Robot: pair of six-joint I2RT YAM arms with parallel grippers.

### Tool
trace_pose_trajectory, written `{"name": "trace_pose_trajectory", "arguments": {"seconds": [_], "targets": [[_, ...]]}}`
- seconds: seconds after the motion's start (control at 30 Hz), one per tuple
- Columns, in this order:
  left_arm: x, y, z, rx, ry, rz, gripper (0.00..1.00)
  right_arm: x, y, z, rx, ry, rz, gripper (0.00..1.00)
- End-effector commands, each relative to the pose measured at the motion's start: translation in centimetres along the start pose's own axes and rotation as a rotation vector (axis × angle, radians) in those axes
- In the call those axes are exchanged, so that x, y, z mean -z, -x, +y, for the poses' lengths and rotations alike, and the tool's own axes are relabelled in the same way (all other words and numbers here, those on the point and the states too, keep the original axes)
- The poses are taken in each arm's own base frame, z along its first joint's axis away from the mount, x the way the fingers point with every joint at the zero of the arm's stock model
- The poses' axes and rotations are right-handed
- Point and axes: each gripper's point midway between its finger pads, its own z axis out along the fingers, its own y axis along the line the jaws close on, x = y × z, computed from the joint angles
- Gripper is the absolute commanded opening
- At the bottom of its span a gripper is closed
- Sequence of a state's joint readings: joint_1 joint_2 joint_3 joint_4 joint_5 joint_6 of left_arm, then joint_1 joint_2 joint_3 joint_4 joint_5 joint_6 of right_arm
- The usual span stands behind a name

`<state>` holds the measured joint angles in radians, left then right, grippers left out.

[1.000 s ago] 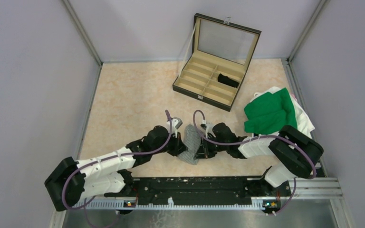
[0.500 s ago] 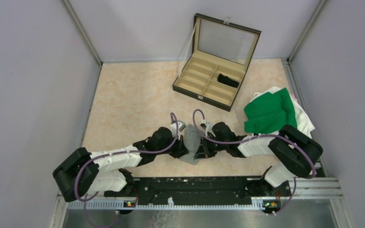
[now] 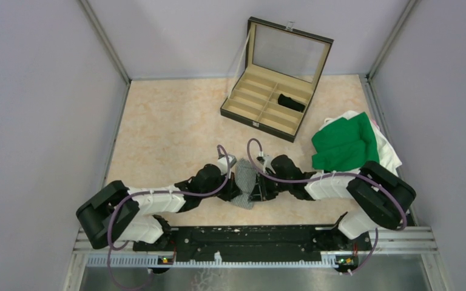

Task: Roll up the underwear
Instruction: Roll the underwear to the center of the board.

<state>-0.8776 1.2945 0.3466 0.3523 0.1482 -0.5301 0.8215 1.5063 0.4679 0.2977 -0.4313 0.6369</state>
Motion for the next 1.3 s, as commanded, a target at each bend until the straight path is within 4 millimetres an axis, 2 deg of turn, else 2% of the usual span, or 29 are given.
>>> {"name": "trace_pose_trajectory", "arguments": {"seconds": [0.0, 0.2, 0.33, 0.5, 0.6, 0.77, 1.07, 1.27], "targets": [[0.3, -4.3, 2.9, 0.028, 0.106, 0.130, 0.00, 1.1, 0.3, -2.8, 0.004, -0.155, -0.018, 0.24], [0.3, -4.8, 3.3, 0.040, 0.125, 0.144, 0.00, 2.9, 2.0, -2.1, 0.031, -0.188, -0.098, 0.31], [0.3, -4.8, 3.3, 0.041, 0.125, 0.145, 0.00, 4.2, 2.9, -2.5, 0.047, -0.248, -0.144, 0.31], [0.3, -4.8, 3.4, 0.042, 0.132, 0.145, 0.00, 5.1, 3.4, -1.1, 0.032, -0.198, -0.185, 0.30], [0.3, -4.8, 3.4, 0.043, 0.133, 0.145, 0.00, 5.1, 3.5, 0.6, -0.015, -0.121, -0.209, 0.30], [0.3, -4.7, 3.4, 0.042, 0.135, 0.143, 0.00, 4.9, 3.3, 1.8, -0.097, -0.099, -0.230, 0.34], [0.2, -4.5, 3.4, 0.041, 0.136, 0.144, 0.00, 3.2, 1.0, 2.0, -0.139, -0.129, -0.170, 0.36], [0.2, -4.7, 3.5, 0.043, 0.140, 0.146, 0.00, 2.2, 0.8, 1.0, -0.141, -0.180, -0.159, 0.35]]}}
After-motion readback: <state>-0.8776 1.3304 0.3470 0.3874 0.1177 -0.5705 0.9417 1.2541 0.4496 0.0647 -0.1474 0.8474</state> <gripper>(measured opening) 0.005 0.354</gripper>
